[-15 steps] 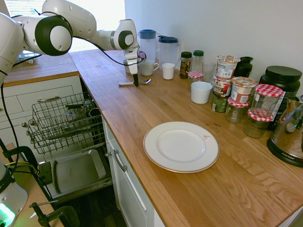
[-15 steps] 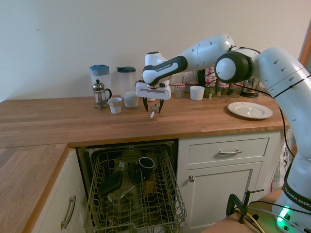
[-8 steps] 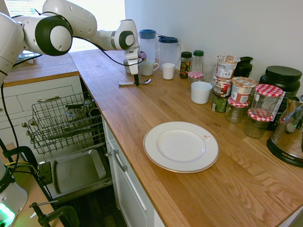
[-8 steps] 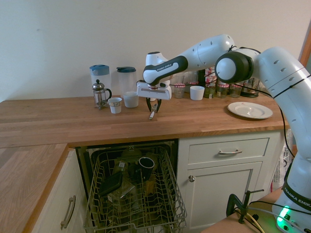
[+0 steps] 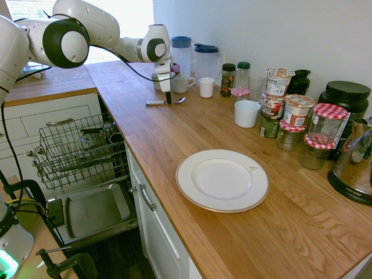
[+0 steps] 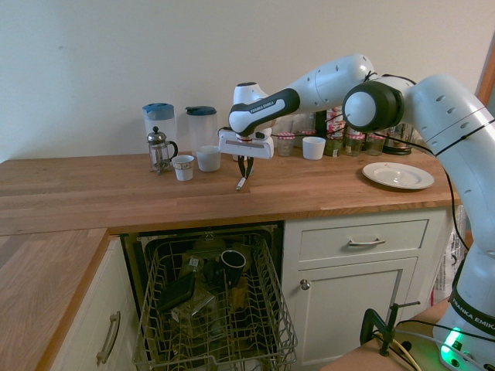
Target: Put the spoon in the dishwasher
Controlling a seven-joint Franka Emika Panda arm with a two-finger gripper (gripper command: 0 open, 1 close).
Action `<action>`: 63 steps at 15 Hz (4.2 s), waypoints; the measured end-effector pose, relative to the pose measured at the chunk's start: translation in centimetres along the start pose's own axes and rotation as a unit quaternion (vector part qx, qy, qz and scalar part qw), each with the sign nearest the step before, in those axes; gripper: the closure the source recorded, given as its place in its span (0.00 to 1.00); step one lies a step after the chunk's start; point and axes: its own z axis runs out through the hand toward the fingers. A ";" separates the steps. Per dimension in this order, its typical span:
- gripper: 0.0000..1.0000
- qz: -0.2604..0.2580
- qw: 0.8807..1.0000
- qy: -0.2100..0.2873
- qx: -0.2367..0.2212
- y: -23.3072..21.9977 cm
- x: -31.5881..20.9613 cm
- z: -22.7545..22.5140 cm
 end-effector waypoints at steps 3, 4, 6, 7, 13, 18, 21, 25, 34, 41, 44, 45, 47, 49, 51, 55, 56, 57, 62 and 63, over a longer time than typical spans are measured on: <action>1.00 0.000 1.000 -0.001 0.009 -0.2 0.0 -1.7; 1.00 -0.001 1.000 -0.002 0.014 -0.2 0.0 -3.0; 1.00 -0.004 1.000 -0.002 0.019 0.3 -0.2 -5.6; 1.00 -0.007 1.000 -0.002 0.018 1.0 -0.4 -6.5; 1.00 -0.042 0.999 -0.016 0.000 7.0 -2.1 -9.7; 1.00 -0.108 0.993 -0.049 -0.013 14.7 -5.5 -12.4; 1.00 -0.138 0.988 -0.067 -0.020 20.0 -6.8 -12.6; 1.00 -0.172 0.981 -0.087 -0.030 27.1 -9.3 -12.4; 1.00 -0.218 0.965 -0.125 -0.073 35.2 -16.2 -8.7; 1.00 -0.219 0.959 -0.134 -0.119 39.3 -17.6 -4.3; 1.00 -0.217 0.956 -0.145 -0.134 40.3 -17.9 -0.5; 1.00 -0.215 0.955 -0.146 -0.140 40.5 -18.0 0.8; 1.00 -0.212 0.954 -0.146 -0.153 41.0 -18.2 3.1; 1.00 -0.208 0.954 -0.146 -0.161 41.2 -18.3 4.8; 1.00 -0.202 0.953 -0.146 -0.172 41.0 -18.2 6.9; 1.00 -0.199 0.950 -0.151 -0.188 39.4 -18.0 10.9; 1.00 -0.198 0.949 -0.153 -0.193 39.1 -18.0 11.9; 1.00 -0.198 0.947 -0.155 -0.198 38.8 -18.2 13.0; 1.00 -0.191 0.942 -0.161 -0.223 37.1 -18.6 17.3; 0.00 -0.191 0.942 -0.161 -0.225 36.9 -18.6 17.4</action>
